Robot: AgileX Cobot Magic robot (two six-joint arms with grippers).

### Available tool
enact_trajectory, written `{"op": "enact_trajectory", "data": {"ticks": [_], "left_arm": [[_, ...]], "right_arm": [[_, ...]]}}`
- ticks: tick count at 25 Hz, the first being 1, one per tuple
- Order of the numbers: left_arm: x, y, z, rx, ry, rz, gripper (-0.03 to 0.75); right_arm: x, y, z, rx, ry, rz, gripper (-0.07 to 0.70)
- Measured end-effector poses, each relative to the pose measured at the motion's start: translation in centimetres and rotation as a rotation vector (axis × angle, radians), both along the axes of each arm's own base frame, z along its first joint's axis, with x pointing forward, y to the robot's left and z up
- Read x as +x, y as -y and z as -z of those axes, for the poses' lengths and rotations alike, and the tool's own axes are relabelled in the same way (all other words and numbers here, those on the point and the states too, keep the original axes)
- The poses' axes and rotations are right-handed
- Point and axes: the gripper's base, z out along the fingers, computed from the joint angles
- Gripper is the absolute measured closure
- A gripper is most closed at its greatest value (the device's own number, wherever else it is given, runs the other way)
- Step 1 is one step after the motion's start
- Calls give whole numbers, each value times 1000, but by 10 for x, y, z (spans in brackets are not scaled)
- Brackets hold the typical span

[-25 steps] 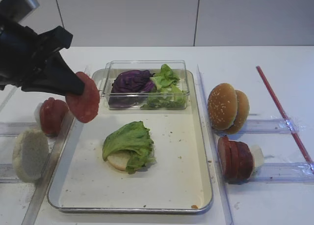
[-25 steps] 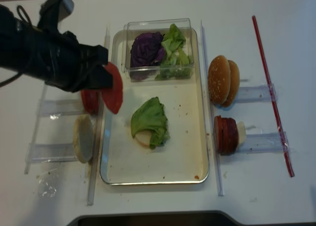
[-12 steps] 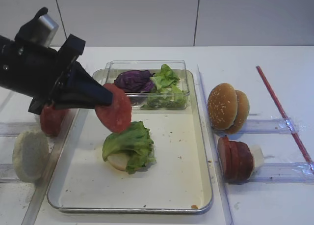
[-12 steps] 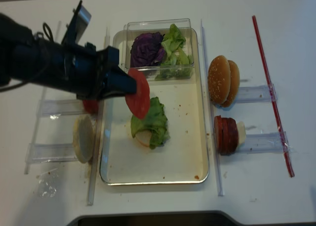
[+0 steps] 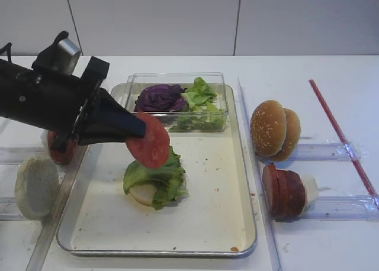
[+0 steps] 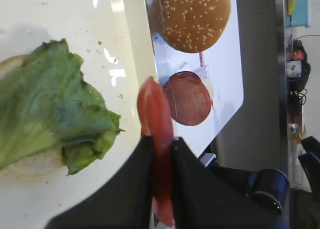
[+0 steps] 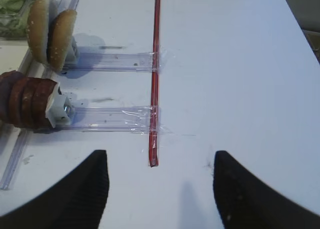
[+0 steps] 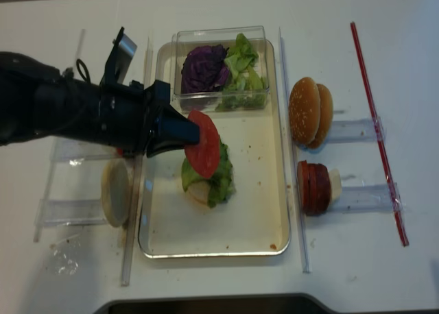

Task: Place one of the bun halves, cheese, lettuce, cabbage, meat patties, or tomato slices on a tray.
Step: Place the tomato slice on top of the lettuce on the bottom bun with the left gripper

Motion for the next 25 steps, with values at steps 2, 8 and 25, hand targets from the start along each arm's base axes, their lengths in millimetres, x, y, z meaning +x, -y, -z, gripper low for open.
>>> {"op": "enact_trajectory", "data": {"ticks": [2,8,25], "left_arm": [[3,0,6,2,-22,2,673],[10,2,25,0,-79,9,674],[22,5,45,-47,-106,-20,674]], "right_arm": [[0,0,0,0,0,0,159],[0,0,0,0,0,0,159],[0,0,0,0,0,0,159]]}}
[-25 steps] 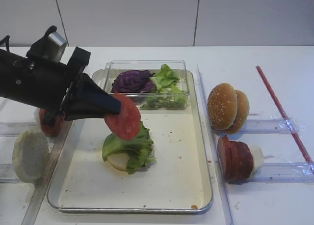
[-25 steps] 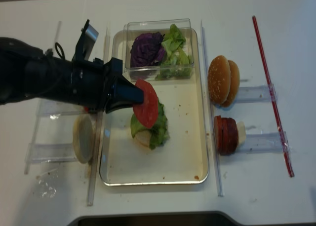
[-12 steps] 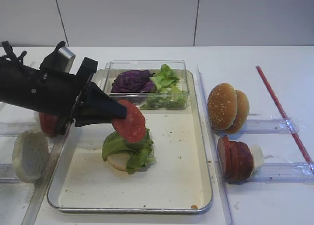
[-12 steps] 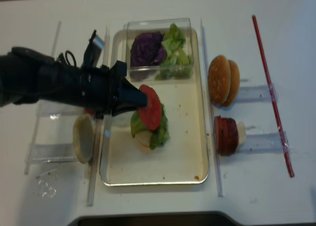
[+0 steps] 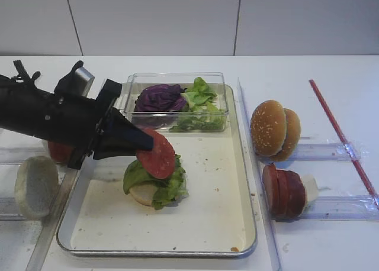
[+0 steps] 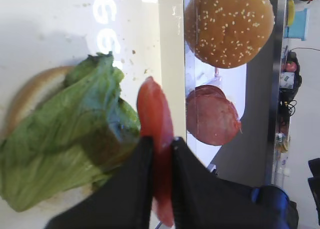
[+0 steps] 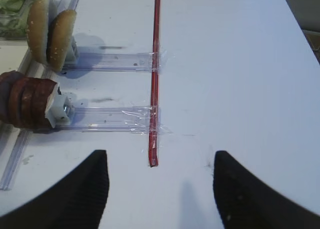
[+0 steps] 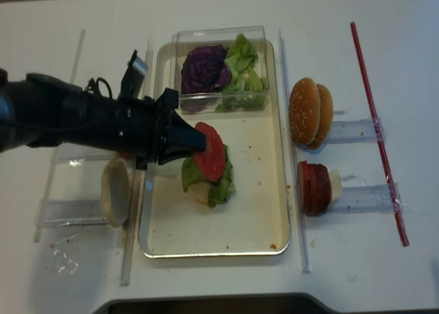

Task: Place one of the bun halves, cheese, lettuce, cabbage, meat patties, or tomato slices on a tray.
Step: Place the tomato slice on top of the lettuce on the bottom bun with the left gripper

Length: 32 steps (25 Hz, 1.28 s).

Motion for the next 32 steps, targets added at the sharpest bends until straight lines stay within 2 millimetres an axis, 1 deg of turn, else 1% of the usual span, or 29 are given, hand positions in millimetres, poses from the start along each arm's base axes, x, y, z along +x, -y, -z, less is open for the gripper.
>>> {"op": "enact_trajectory", "data": {"ticks": [11,19,25,32], "left_arm": [[4,0,10,18,-14,-11,674],[4,0,10,15,-14,-10,675],[4,3,4,-60,-27,-14,675],[3,4,5,-53,-11,-4,675]], "right_arm": [[0,0,0,0,0,0,159],[0,0,0,0,0,0,159],[0,0,0,0,0,0,159],[0,0,0,0,0,0,159]]}}
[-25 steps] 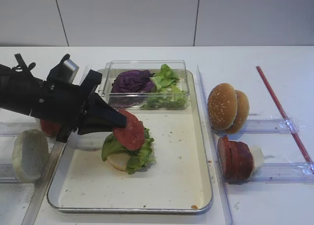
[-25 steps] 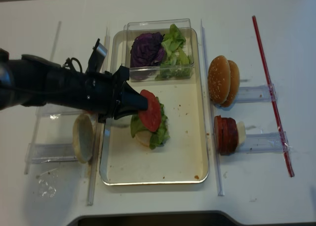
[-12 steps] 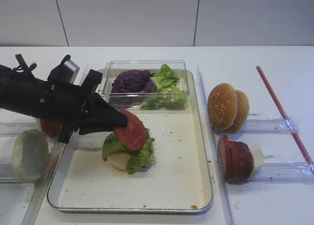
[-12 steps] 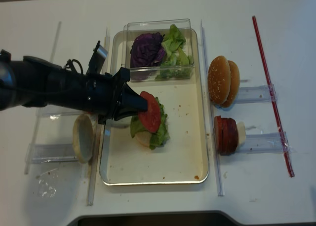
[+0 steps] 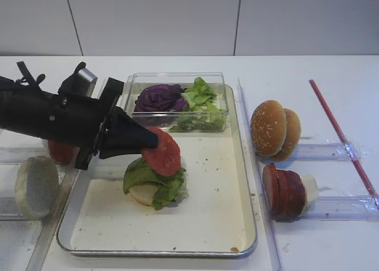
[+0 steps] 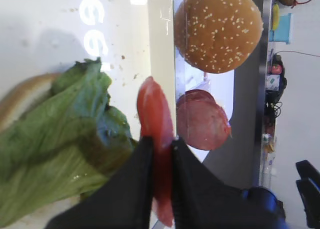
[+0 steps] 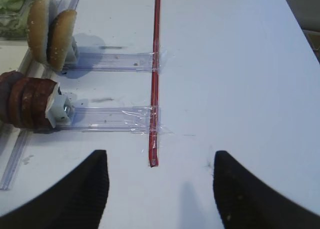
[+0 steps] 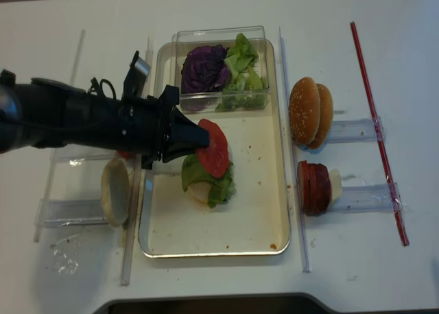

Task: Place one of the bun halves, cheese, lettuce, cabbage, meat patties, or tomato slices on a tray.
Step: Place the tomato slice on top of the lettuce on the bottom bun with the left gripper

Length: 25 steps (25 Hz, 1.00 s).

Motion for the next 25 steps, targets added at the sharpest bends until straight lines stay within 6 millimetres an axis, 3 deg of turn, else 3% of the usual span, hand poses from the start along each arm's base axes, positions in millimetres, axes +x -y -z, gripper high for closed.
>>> {"op": "enact_trajectory", "data": {"ticks": [5,19,25], "left_arm": [[-3,8,3,44,15,25,675],[-1,5,9,122,44,24,672],[-1,4,11,140,52,22,538]], "right_arm": [[0,0,0,0,0,0,159],[0,0,0,0,0,0,159],[0,0,0,0,0,0,159]]}}
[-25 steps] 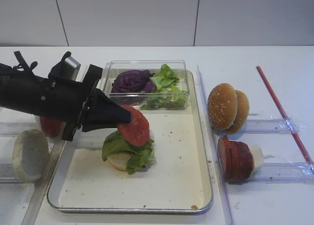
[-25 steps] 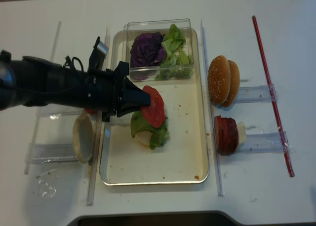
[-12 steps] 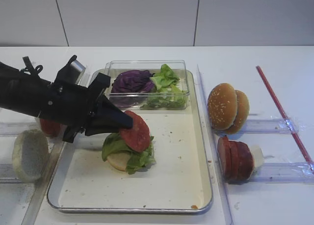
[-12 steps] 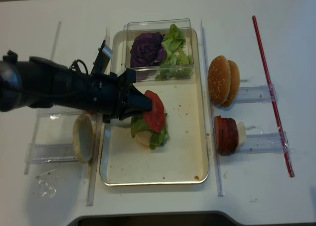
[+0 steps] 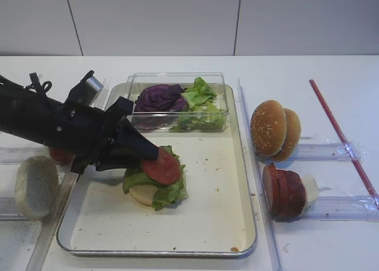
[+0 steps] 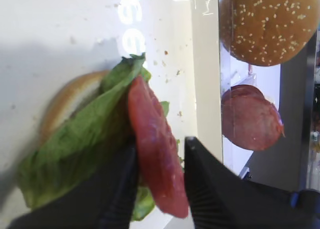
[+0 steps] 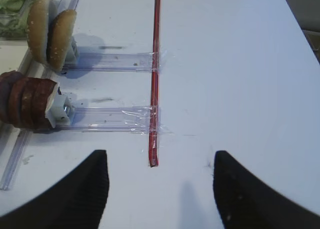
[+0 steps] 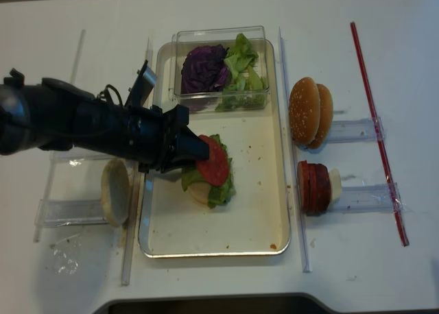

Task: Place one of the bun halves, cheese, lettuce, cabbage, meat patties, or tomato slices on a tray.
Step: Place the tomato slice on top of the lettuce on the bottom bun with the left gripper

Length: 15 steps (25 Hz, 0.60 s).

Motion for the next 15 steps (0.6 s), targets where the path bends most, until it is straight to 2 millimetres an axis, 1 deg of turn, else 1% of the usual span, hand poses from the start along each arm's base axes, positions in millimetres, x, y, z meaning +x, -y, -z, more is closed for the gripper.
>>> {"op": "enact_trajectory", "data": {"ticks": [3,6,9,15], "left_arm": [[0,0,0,1,1,-1,428],[0,0,0,1,1,-1,355],[0,0,0,1,1,-1,335],[0,0,0,11,6,13,328]], "right_arm": [[0,0,0,0,0,0,159],[0,0,0,0,0,0,159],[0,0,0,0,0,0,159],[0,0,0,0,0,0,159]]}}
